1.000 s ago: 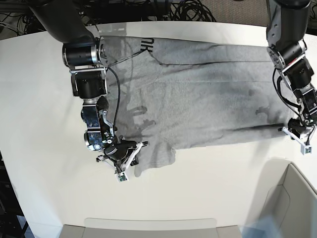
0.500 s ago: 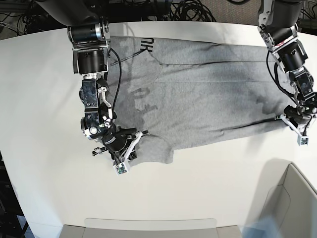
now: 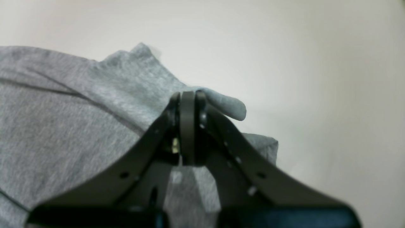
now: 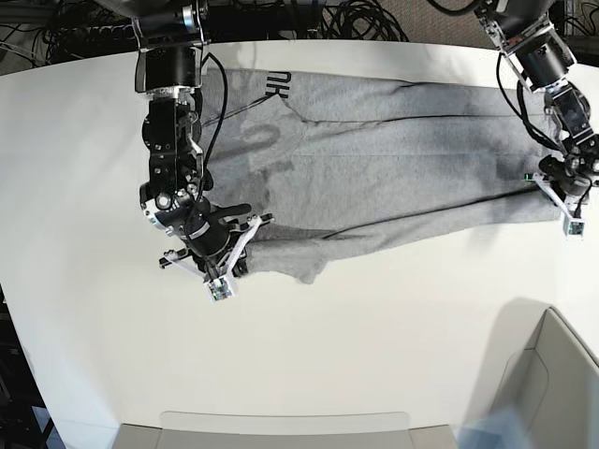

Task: Fold the T-shirt properly
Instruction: 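Lift both hem corners and fold them onto the folded collar edge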

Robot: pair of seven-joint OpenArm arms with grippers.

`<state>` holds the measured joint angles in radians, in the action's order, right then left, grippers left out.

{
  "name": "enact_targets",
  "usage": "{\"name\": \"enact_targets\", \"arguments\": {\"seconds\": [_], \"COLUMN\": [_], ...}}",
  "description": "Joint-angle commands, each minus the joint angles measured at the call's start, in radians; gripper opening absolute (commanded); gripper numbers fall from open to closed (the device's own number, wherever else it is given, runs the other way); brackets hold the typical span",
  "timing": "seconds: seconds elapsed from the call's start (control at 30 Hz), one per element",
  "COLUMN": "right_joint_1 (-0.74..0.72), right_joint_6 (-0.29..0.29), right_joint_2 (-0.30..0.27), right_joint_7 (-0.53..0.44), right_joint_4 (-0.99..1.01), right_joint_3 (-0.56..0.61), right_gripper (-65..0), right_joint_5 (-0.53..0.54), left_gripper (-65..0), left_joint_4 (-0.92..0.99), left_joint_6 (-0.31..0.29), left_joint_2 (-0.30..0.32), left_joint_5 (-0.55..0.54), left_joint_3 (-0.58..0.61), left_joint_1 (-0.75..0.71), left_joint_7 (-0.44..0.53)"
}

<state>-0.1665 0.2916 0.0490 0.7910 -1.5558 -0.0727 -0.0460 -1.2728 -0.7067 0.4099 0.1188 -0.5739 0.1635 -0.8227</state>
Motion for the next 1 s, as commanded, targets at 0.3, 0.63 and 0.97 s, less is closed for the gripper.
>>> {"name": "enact_targets", "arguments": {"seconds": [0.3,0.63,0.97], "right_joint_1": [0.106,0.19,0.255], "right_joint_6": [0.004,0.033,0.064], "right_joint_2": [-0.001,-0.002,-0.002], "right_joint_7": [-0.012,0.081,0.11], "right_joint_4": [-0.173,-0.32,-0.41], "right_joint_3": [-0.003,-0.006,-0.028], "right_gripper": [-65.0,-65.0,-65.0], "right_joint_5": [0.011,0.011,0.011], "left_gripper": [-65.0,-65.0,-65.0], "left_joint_4": [-0.081,-0.259,-0.325], "left_joint_6": [0.009,0.009,0.009], "left_joint_2": [0.013,-0.024,-0.024], "left_joint_5": [0.006,0.006,0.003], "left_joint_3": [-0.099,-0.1,-0.134], "left_joint_1": [-0.051,-0.143,-0.242], "left_joint_7": [-0.06,-0.137,-0.146]}}
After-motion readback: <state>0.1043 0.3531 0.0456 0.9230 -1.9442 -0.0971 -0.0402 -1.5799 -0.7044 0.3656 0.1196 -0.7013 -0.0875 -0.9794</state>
